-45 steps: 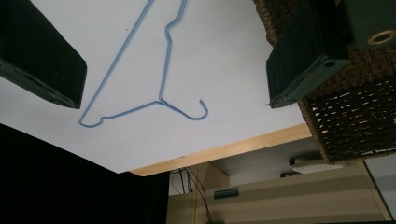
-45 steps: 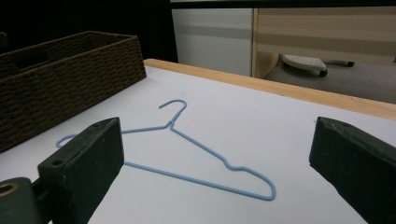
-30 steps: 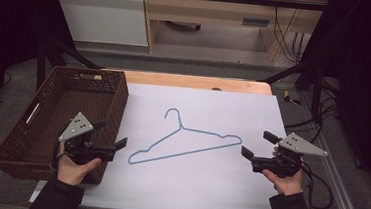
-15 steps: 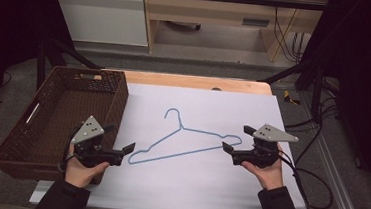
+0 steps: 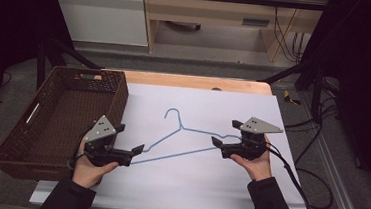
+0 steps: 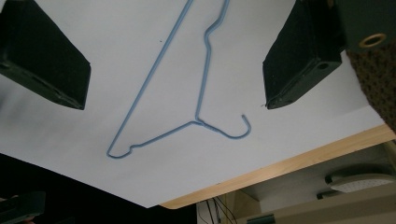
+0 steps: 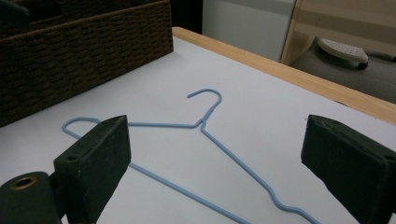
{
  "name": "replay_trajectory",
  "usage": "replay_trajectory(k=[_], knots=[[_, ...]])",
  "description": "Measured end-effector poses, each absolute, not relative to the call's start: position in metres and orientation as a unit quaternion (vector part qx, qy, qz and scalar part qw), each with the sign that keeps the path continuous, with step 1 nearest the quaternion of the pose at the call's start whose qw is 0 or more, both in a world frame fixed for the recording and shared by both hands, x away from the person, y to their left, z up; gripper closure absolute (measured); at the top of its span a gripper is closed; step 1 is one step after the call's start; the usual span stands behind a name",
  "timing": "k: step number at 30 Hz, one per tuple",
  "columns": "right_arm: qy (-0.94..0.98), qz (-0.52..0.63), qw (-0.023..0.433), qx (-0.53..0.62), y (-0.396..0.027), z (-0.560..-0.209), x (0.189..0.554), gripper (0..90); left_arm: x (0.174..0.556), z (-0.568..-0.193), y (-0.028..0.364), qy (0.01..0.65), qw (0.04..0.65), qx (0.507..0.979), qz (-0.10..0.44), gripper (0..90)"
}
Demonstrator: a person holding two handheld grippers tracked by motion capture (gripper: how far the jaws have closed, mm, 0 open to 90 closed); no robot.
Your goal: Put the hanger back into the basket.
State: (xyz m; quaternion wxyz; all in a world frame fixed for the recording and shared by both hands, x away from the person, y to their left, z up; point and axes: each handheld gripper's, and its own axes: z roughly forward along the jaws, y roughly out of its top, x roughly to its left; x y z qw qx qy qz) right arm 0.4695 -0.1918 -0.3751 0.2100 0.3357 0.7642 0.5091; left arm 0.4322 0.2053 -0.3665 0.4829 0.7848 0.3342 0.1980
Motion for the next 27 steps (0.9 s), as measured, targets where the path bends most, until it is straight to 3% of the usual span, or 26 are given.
replay_trajectory(k=[12,27], knots=[[0.757,0.52,0.205,0.337,-0.208,-0.379,0.453,6.9,0.486,-0.375,0.163,0.345,0.437,0.812,0.175,11.5],[0.744,0.521,0.21,0.362,-0.236,-0.395,0.436,5.5,0.524,-0.396,0.137,0.357,0.42,0.822,0.146,17.5]])
